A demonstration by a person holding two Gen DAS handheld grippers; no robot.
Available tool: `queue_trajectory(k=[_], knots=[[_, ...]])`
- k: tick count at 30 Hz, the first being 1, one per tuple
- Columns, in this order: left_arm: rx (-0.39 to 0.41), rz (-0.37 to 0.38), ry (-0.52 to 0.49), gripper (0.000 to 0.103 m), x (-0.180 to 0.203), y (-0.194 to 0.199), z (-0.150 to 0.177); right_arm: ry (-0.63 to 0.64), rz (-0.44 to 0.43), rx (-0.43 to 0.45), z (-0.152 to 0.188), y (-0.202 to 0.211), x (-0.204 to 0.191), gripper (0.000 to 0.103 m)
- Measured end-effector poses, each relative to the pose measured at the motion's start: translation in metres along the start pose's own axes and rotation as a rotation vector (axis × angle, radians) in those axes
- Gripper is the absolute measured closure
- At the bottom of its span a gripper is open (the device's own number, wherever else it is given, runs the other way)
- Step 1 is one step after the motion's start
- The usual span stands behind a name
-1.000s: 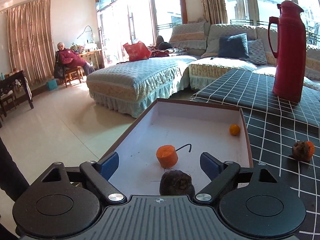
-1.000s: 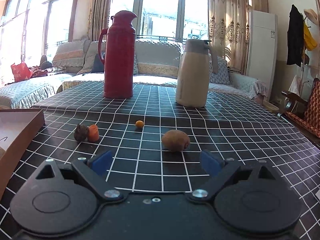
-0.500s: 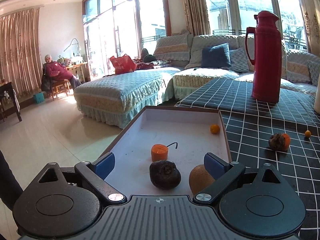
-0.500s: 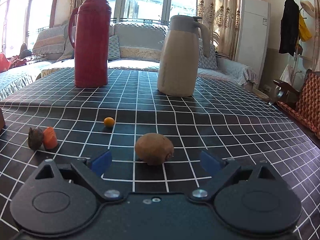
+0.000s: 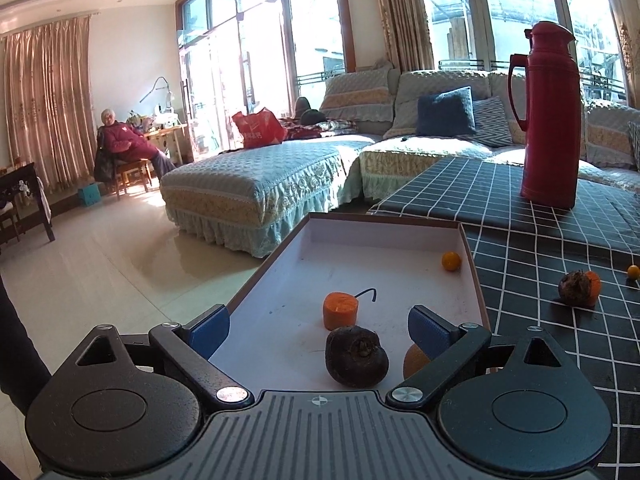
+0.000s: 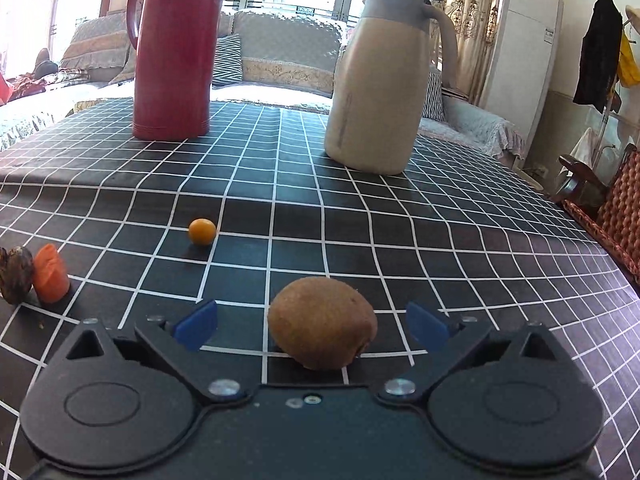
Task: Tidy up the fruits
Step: 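Move the right tool to the second brown kiwi and grasp it, then carry the kiwi into the tray and open the right tool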
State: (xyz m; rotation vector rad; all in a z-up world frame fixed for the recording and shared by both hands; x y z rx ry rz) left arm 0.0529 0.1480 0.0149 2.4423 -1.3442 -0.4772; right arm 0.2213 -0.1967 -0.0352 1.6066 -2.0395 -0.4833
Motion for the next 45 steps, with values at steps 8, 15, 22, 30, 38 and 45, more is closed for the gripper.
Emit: queue_trajectory(k=[8, 15, 22, 30, 38, 45], knots=[[0.002, 0.005, 0.0, 0.007, 0.001, 0.003, 0.001, 0.014, -0.021, -0.057, 0.002, -0.016, -0.004, 0.016], [0.003, 0.009, -0.001, 0.006, 0.003, 0.003, 0.0, -0.01, -0.008, -0.053, 0.0, -0.019, 0.008, 0.041], [0.004, 0.007, -0.004, 0.006, 0.004, 0.004, 0.001, -0.088, -0.032, -0.075, 0.001, -0.028, 0.021, 0.027], [0.006, 0.007, -0.005, 0.006, 0.004, 0.004, 0.001, -0.123, -0.1, -0.072, 0.002, -0.028, 0.023, 0.041], [0.005, 0.004, 0.001, 0.006, 0.003, 0.004, 0.0, -0.133, -0.13, -0.045, 0.008, -0.013, 0.024, 0.042], [0.012, -0.011, 0.03, 0.006, -0.006, 0.003, -0.004, -0.082, -0.253, 0.026, 0.003, 0.041, -0.005, 0.042]])
Point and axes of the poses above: each gripper's, at about its wrist camera, not at the fingertips, and y roughly against the way its jaws point, x to its right, z to its underside, the point moved 3 cm from there along -y, roughly the way its jaws point, and after that the axes turned 2 degrees about -z, right-handed, at the moved point
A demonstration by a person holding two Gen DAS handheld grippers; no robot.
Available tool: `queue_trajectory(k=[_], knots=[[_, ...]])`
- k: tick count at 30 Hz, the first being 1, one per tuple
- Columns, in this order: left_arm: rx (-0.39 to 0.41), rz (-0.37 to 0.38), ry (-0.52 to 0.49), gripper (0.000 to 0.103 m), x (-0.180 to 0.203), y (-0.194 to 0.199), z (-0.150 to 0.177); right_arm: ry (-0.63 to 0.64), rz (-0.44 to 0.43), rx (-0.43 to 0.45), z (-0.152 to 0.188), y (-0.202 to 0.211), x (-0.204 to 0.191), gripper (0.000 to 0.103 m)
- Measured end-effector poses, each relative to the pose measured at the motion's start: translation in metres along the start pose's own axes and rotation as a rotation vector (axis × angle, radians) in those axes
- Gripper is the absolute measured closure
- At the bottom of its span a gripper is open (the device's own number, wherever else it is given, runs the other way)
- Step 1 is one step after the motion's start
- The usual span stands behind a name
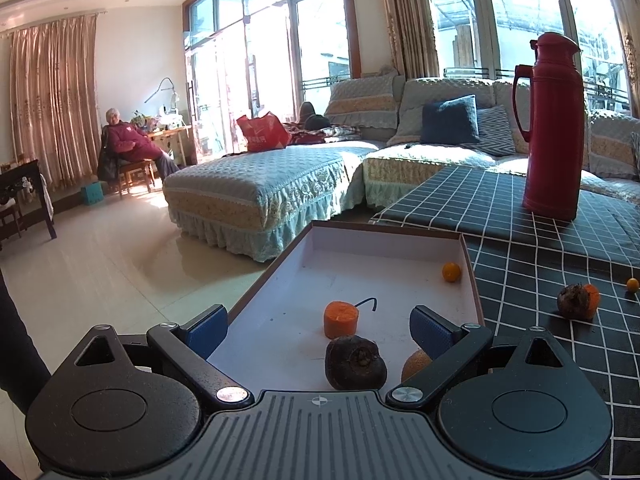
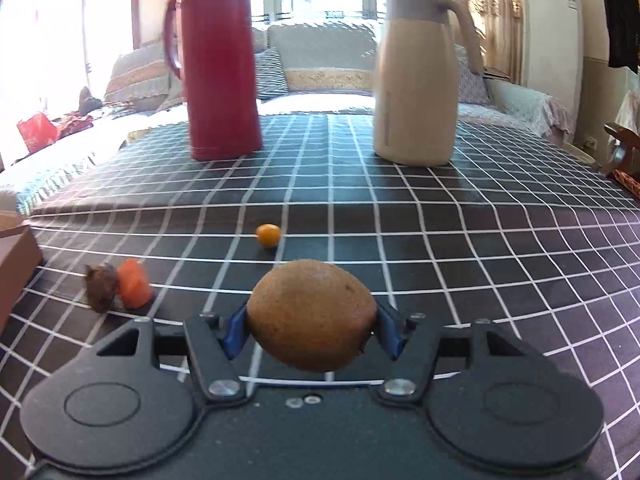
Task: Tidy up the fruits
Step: 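Carry the kiwi into the tray and open the right tool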
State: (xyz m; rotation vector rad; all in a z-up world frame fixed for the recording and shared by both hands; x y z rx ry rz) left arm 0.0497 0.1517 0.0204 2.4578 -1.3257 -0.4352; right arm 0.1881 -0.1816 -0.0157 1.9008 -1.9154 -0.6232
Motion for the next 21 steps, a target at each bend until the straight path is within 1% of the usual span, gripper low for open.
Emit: queue_trajectory(k=[3, 8, 11, 13, 15, 18, 21], knots=[[0.003, -0.024, 0.024, 0.006, -0.009, -0.003, -0.003, 0.035, -0.13, 0.013, -0.003, 0.024, -0.044, 0.042], [-0.015, -0.074, 0.064, 0.006, -0.032, -0.014, -0.004, 0.132, -0.338, 0.018, -0.003, 0.056, -0.134, 0.042], [-0.029, -0.122, 0.088, 0.006, -0.049, -0.024, -0.003, 0.194, -0.422, 0.014, 0.005, 0.068, -0.182, 0.042], [-0.035, -0.149, 0.108, 0.006, -0.061, -0.029, -0.003, 0.234, -0.445, 0.015, 0.01, 0.072, -0.208, 0.042], [-0.044, -0.18, 0.137, 0.006, -0.076, -0.036, -0.003, 0.242, -0.46, 0.007, 0.011, 0.068, -0.228, 0.042], [-0.06, -0.203, 0.156, 0.006, -0.091, -0.044, 0.001, 0.272, -0.438, -0.012, 0.01, 0.054, -0.252, 0.042], [-0.06, -0.206, 0.153, 0.006, -0.098, -0.049, 0.003, 0.273, -0.421, -0.047, 0.013, 0.038, -0.264, 0.042]])
Point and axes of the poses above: each gripper's, at about its wrist camera, not at the fingertips, and y roughly against the way its jaws point, x to its right, z to its underside, the point moved 3 cm from there along -y, roughly the way its jaws point, and after that the axes turned 2 degrees about -z, right-handed, at the moved point
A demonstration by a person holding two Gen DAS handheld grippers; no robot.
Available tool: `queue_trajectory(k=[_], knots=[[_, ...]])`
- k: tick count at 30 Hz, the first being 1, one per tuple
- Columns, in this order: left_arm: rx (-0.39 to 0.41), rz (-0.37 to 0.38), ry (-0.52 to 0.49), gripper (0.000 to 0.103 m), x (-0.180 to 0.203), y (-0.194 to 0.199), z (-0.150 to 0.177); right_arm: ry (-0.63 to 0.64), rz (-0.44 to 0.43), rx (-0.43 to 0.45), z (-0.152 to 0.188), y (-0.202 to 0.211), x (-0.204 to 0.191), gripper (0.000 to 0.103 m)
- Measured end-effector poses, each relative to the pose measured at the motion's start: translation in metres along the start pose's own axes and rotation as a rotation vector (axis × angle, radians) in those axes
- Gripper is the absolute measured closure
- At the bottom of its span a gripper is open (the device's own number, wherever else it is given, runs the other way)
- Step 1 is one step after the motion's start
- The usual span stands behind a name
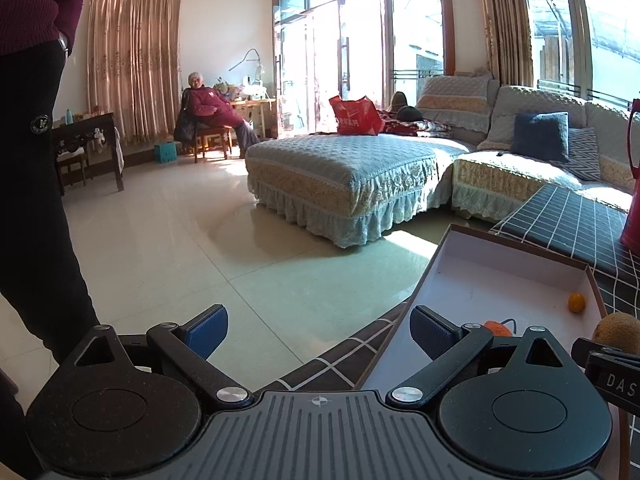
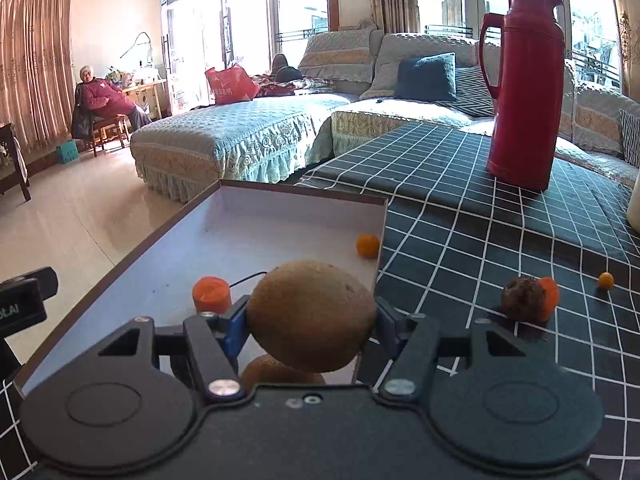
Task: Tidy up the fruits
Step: 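Carry the kiwi into the tray and open the right tool, then grasp the small dark dried fruit beside the carrot piece with the left tool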
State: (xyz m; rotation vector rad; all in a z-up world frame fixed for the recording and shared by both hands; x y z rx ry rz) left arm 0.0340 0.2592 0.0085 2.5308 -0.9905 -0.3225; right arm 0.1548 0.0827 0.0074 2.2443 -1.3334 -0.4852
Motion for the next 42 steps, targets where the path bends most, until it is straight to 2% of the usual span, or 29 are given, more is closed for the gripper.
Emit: queue_trajectory(k=[3, 6, 8, 10, 14, 19, 26, 36, 42], knots=[[0.0, 0.003, 0.003, 0.006, -0.002, -0.004, 0.0, 0.042, 0.03, 0.005, 0.004, -0.005, -0.012, 0.041], [-0.003, 0.01, 0.004, 0.006, 0.0, -0.006, 0.001, 0.039, 0.015, -0.009, 0.006, -0.008, -0.018, 0.041], [0.0, 0.018, 0.003, 0.006, 0.002, -0.005, 0.001, 0.051, 0.037, 0.012, 0.008, -0.003, -0.02, 0.039], [0.004, 0.021, -0.002, 0.006, 0.004, -0.005, 0.0, 0.066, 0.056, 0.032, 0.008, 0.001, -0.02, 0.027], [0.007, 0.031, -0.01, 0.006, 0.01, 0.0, 0.003, 0.067, 0.058, 0.055, 0.008, 0.014, -0.015, 0.028], [0.016, 0.051, -0.027, 0.006, 0.02, 0.009, 0.005, 0.034, 0.09, 0.079, 0.01, 0.034, 0.006, 0.027], [0.042, 0.13, -0.063, 0.006, 0.048, 0.032, 0.009, -0.019, 0.185, 0.097, 0.029, 0.076, 0.055, 0.024], [0.124, 0.349, -0.177, 0.005, 0.124, 0.094, 0.021, -0.115, 0.357, 0.123, 0.082, 0.142, 0.135, 0.02], [0.146, 0.415, -0.283, 0.005, 0.194, 0.116, 0.032, -0.206, 0.364, 0.134, 0.097, 0.155, 0.168, 0.02]])
Point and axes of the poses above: each gripper's, at about its wrist camera, not at the fingertips, and y roughly against the way its jaws point, x to its right, z to its underside, the point moved 3 cm from there along -y, roughly the way its jaws point, and after that the axes turned 2 degrees about -z, right-handed, at the moved point
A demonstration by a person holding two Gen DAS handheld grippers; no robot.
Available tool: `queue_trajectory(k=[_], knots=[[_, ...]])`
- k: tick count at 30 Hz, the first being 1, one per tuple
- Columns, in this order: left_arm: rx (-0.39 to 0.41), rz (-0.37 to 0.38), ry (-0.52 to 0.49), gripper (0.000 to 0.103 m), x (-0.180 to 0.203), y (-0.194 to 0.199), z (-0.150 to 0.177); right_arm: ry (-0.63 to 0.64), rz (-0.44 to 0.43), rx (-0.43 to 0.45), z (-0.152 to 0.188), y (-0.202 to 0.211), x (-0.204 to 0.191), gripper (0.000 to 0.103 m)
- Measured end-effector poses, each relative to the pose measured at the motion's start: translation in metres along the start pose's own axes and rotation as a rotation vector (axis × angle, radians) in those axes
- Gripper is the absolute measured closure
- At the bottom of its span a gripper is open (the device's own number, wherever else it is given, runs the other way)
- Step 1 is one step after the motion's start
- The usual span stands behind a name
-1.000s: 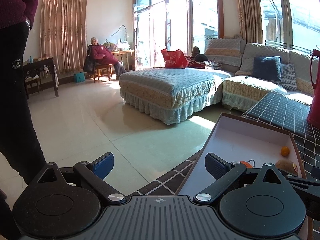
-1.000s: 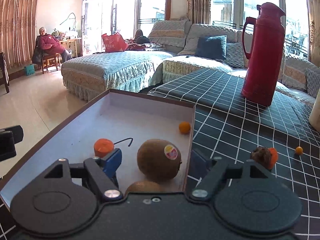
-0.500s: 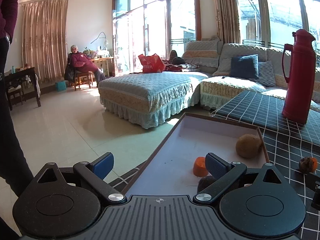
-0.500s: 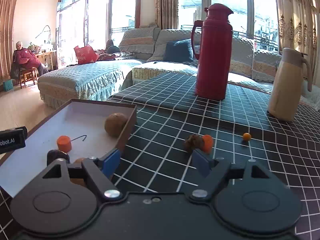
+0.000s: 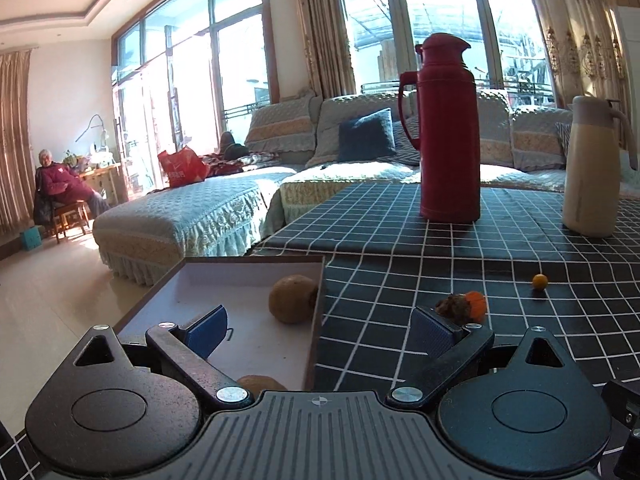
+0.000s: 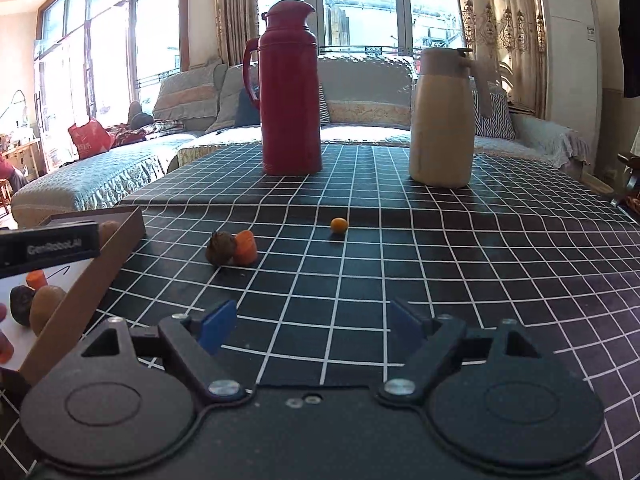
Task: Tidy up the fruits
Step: 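Grasp the small dark dried fruit beside the carrot piece with the left tool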
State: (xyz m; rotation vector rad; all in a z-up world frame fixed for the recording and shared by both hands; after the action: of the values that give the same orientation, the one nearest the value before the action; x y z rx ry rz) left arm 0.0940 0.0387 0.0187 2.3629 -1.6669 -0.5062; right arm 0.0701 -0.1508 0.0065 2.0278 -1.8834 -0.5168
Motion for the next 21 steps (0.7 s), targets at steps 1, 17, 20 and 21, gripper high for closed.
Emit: queue_trajectory(k=[1, 17, 20, 21], knots=[[-0.002, 0.003, -0.014, 0.005, 0.009, -0.004, 0.0, -0.005, 0.004, 0.005, -0.001, 0.001, 0.004, 0.02], [-0.008, 0.099, -0.175, 0.005, 0.107, -0.078, -0.006, -0.107, -0.022, 0.008, 0.001, 0.002, 0.048, 0.02], [0.0, 0.1, -0.185, 0.005, 0.113, -0.084, -0.007, -0.111, -0.023, 0.01, 0.001, 0.001, 0.049, 0.019], [0.001, 0.097, -0.186, 0.005, 0.113, -0.084, -0.007, -0.107, -0.022, 0.008, 0.002, 0.001, 0.049, 0.019]])
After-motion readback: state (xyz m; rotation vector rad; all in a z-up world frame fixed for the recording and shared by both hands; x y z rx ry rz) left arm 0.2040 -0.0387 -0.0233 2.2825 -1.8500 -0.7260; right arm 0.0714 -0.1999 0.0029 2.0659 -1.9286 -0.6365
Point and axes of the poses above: each gripper's, at about its wrist camera, not at the fingertips, and y roughly against the way its jaws point, x to its right, z to its underside, the point moved 3 cm from there along -y, roughly the way its jaws point, and after that the axes turned 2 degrees about -z, right-handed, at the moved point
